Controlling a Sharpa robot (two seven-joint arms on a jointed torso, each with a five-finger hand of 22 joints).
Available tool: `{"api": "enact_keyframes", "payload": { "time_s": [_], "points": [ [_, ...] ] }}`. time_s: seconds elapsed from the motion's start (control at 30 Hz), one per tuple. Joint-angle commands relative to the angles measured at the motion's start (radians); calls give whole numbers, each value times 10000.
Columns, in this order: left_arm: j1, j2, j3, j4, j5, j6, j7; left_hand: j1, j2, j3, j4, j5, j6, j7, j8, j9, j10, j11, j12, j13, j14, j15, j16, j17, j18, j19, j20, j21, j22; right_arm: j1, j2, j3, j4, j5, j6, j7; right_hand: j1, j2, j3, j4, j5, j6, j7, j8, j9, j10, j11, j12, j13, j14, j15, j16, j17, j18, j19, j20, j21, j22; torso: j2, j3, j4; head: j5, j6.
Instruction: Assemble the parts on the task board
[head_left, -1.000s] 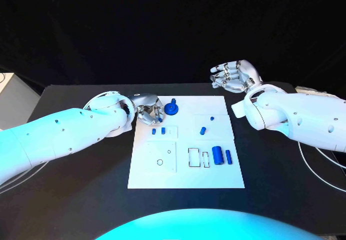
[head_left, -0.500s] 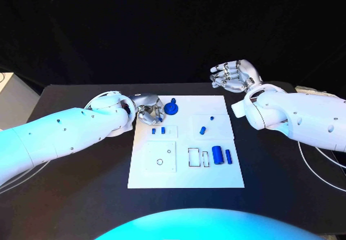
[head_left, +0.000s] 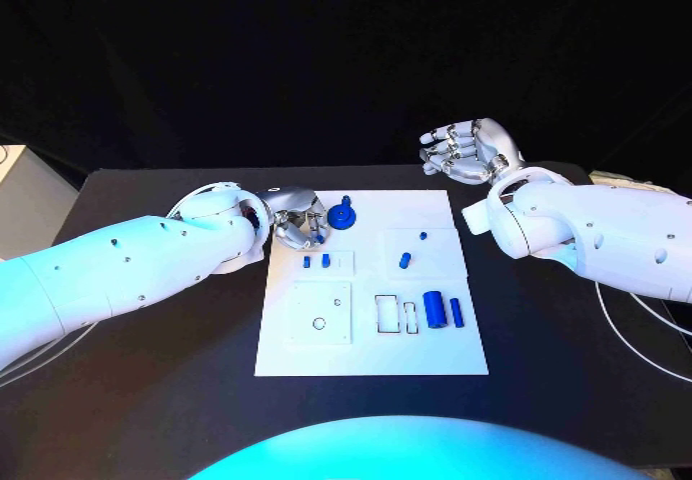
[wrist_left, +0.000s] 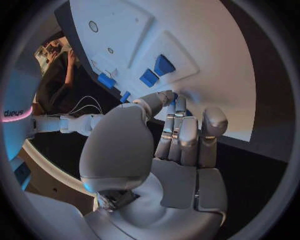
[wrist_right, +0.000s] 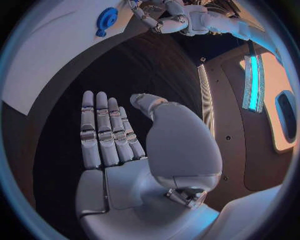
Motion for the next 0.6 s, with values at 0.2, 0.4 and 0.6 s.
{"api": "enact_keyframes", "payload": {
  "time_s": [0.2,0.4,0.6],
  "points": [
    [-55,-57,-46,49,51,-9,-46,-88,-60,-52,-15,-6,-328,133,-352,-146,-58,149,-273,-8,-151,112,-43,-142,-76,-150,43,-96,-90,-4,-10,2,15,-86,86,79,-21,59,4,-34,-63,34,-2,-76,-13,13,-8,-23,-9,60,5,-74,-24,130,40,-11,4,-31,-8,-13,12,2,-3],
    [-56,-66,-45,64,108,-68,-56,-139,-149,-57,-9,-5,-554,183,-576,-240,-79,188,-401,7,-216,151,-49,-231,-63,-195,87,-140,-138,-4,-9,2,13,-89,76,76,-24,46,0,-42,-66,24,2,-85,-17,1,-4,-29,-11,53,9,-83,-34,128,35,-9,1,-44,-3,-11,9,13,-11],
    [-56,-90,-44,60,134,-82,-92,-162,-203,-47,-4,-1,-739,218,-748,-315,-83,202,-488,24,-262,168,-51,-284,-50,-236,111,-181,-183,-4,-11,2,11,-90,68,79,-24,46,0,-42,-66,24,2,-85,-17,1,-4,-29,-11,53,9,-83,-34,128,35,-9,1,-44,-4,-10,3,13,-16]
  ]
}}
